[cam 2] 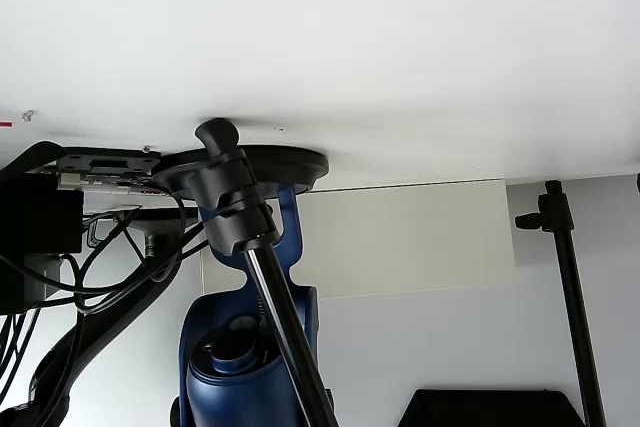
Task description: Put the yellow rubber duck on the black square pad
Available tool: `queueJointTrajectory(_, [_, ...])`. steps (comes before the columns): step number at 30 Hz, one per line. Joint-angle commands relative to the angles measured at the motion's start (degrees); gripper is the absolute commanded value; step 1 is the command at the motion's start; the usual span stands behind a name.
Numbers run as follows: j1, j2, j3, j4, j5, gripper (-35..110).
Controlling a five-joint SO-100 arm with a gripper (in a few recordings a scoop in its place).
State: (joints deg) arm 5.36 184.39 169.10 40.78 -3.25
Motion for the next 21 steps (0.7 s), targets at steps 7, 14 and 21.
queueJointTrajectory(7, [0.53,1.41,5.01,-0.53,-0.62,3])
queueJointTrajectory(14, [0.53,1.41,5.01,-0.62,-0.44,3])
queueJointTrajectory(21, [0.53,1.41,5.01,-0.62,-0.62,3])
